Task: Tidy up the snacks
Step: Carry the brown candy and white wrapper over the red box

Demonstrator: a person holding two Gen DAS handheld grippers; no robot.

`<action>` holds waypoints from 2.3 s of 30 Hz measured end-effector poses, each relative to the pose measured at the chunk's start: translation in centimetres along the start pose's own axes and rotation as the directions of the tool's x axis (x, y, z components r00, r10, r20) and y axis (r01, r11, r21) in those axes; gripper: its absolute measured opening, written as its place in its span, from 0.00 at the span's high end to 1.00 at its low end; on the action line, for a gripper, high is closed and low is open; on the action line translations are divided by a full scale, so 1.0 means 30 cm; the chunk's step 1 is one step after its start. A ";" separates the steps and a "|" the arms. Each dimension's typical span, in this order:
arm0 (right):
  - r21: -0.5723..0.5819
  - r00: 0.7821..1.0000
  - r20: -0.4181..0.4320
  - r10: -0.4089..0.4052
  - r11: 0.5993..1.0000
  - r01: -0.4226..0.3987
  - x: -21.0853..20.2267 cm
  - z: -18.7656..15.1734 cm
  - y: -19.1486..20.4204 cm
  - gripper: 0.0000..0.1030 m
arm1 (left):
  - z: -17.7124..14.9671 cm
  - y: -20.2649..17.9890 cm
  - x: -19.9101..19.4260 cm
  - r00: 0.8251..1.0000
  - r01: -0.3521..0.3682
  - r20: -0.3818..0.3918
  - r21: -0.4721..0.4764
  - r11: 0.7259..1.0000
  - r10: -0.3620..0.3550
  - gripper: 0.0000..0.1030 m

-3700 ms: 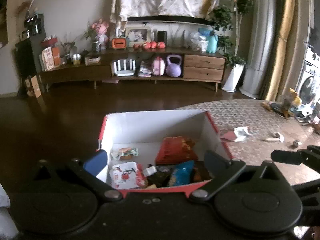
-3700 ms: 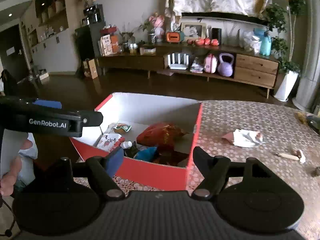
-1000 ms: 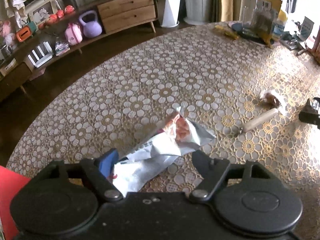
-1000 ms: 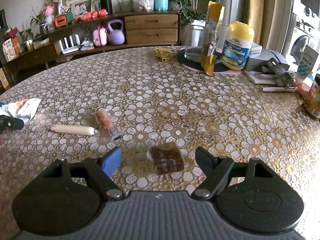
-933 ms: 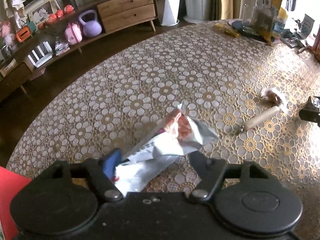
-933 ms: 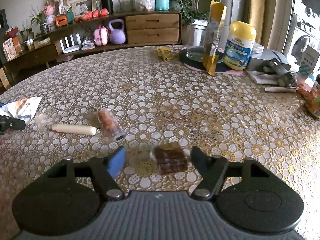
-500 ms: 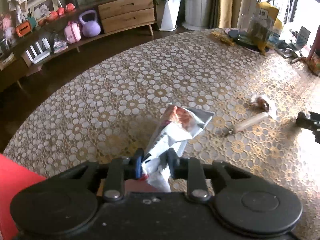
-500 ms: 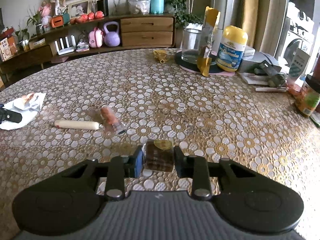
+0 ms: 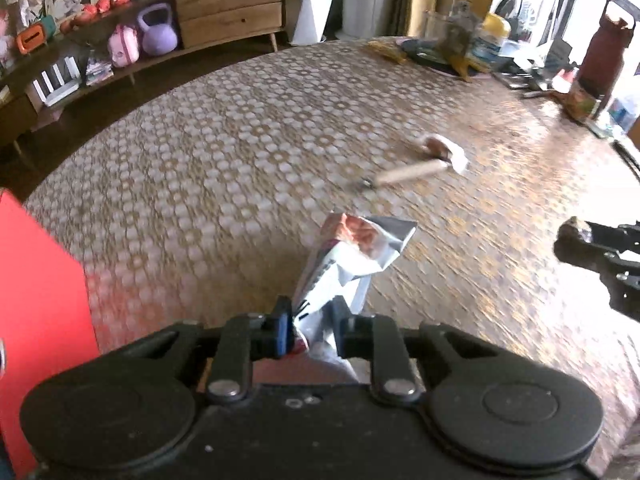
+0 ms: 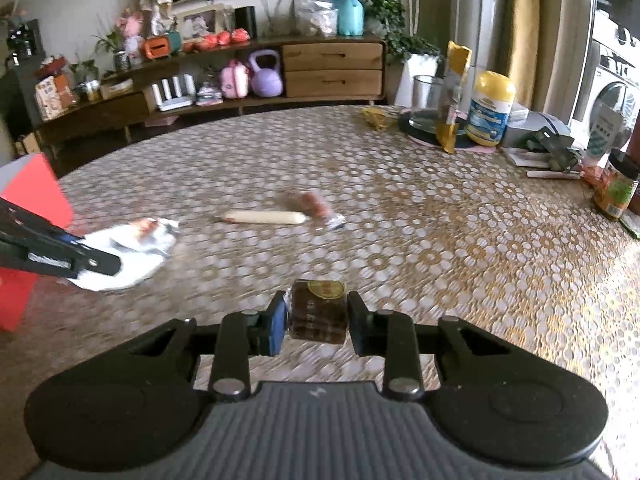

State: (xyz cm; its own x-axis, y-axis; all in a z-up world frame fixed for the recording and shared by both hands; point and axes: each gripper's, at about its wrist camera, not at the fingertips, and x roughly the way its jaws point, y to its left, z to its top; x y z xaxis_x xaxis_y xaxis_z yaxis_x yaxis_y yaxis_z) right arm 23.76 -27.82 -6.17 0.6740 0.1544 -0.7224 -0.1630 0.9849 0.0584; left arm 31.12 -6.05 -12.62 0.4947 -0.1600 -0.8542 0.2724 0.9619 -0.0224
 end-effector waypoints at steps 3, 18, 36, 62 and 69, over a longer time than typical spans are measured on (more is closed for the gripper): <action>-0.004 1.000 0.006 0.021 1.000 -0.021 -0.070 -0.014 0.043 0.70 | -0.045 -0.010 -0.053 1.000 0.022 0.006 -0.019 1.000 -0.021 0.83; -0.048 0.992 0.062 0.110 0.993 -0.107 -0.399 -0.052 0.279 0.70 | -0.221 -0.017 -0.421 0.993 0.055 0.105 -0.061 0.997 -0.049 0.83; -0.177 0.967 0.157 0.201 0.969 -0.173 -0.667 -0.005 0.588 0.70 | -0.367 0.132 -0.812 0.966 0.019 0.256 -0.141 0.990 0.018 0.83; -0.193 0.962 0.095 0.255 0.953 -0.233 -0.589 -0.061 0.822 0.70 | -0.588 0.296 -0.649 0.988 -0.011 0.146 -0.209 0.978 0.043 0.03; -0.172 0.965 0.076 0.250 0.957 -0.234 -0.566 -0.089 0.771 0.70 | -0.589 0.270 -0.490 0.996 -0.031 0.076 -0.214 0.976 0.049 0.06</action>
State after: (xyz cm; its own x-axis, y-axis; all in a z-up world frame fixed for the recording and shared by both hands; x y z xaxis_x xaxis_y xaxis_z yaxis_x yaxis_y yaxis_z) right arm 6.62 -7.87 5.62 0.6644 0.4014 -0.6305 -0.4382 0.8925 0.1065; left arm 11.49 8.02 -9.42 0.5686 -0.1295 -0.8124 0.0737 0.9916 -0.1065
